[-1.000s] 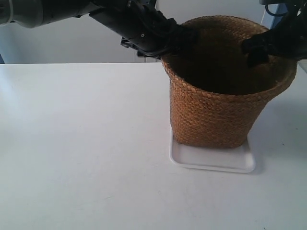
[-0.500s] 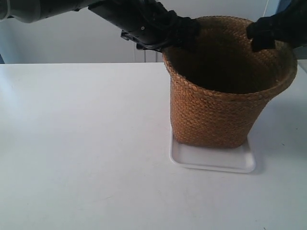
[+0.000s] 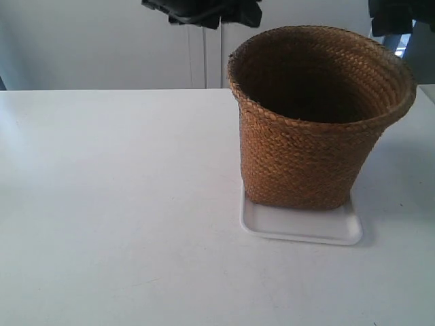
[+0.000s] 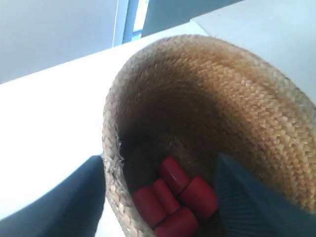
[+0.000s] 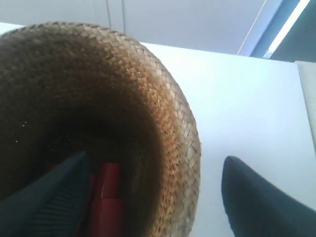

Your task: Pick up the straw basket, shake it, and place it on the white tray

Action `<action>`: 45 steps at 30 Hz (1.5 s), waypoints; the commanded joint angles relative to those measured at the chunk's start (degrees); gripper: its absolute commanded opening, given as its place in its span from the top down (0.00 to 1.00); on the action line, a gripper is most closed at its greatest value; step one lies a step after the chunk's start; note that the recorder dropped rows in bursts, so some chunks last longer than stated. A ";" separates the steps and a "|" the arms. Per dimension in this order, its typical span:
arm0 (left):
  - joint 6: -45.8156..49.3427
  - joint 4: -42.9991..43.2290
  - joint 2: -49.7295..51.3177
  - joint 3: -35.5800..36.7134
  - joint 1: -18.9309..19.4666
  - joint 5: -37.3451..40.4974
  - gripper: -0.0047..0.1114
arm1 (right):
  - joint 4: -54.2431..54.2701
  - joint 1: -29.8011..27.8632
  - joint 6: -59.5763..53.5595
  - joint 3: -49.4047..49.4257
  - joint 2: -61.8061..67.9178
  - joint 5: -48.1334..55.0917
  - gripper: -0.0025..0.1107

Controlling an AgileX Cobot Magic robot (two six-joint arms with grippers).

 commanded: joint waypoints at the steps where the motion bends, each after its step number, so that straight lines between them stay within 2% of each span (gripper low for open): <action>1: 0.36 1.50 -4.97 -0.48 0.20 1.11 0.53 | 0.00 -0.10 0.22 -0.39 -4.01 0.11 0.42; 3: 0.46 2.54 -6.79 -0.48 0.20 2.78 0.68 | 0.00 -0.10 0.22 -0.39 -6.05 1.44 0.54; 6: 0.46 7.20 -10.24 -0.48 0.20 9.22 0.95 | 0.00 -0.10 0.11 -0.23 -10.20 3.07 0.82; 8: 0.12 10.45 -12.79 -0.34 0.20 14.30 0.96 | 0.00 -0.10 -0.82 0.28 -14.44 3.03 0.98; 11: 0.50 11.06 -17.82 2.64 0.20 14.47 0.96 | 0.00 -0.10 -1.04 1.98 -21.79 2.30 0.98; 15: 0.50 10.03 -26.93 8.38 0.20 9.03 0.96 | 1.30 -0.10 -1.15 6.17 -31.82 3.68 0.98; 23: 3.00 8.32 -45.53 29.36 0.20 1.62 0.96 | 5.63 -0.10 -2.61 20.31 -52.38 5.82 0.98; 28: 1.31 7.14 -54.39 40.36 0.20 2.63 0.96 | 5.61 -0.10 -2.50 23.09 -59.81 11.15 0.98; 35: 1.55 7.22 -58.09 42.19 0.20 13.90 0.96 | 5.61 -0.10 -2.50 23.09 -65.79 15.09 0.98; 45: 1.63 7.22 -58.18 42.19 0.20 14.48 0.96 | 5.61 -0.10 -2.50 23.09 -68.03 15.09 0.98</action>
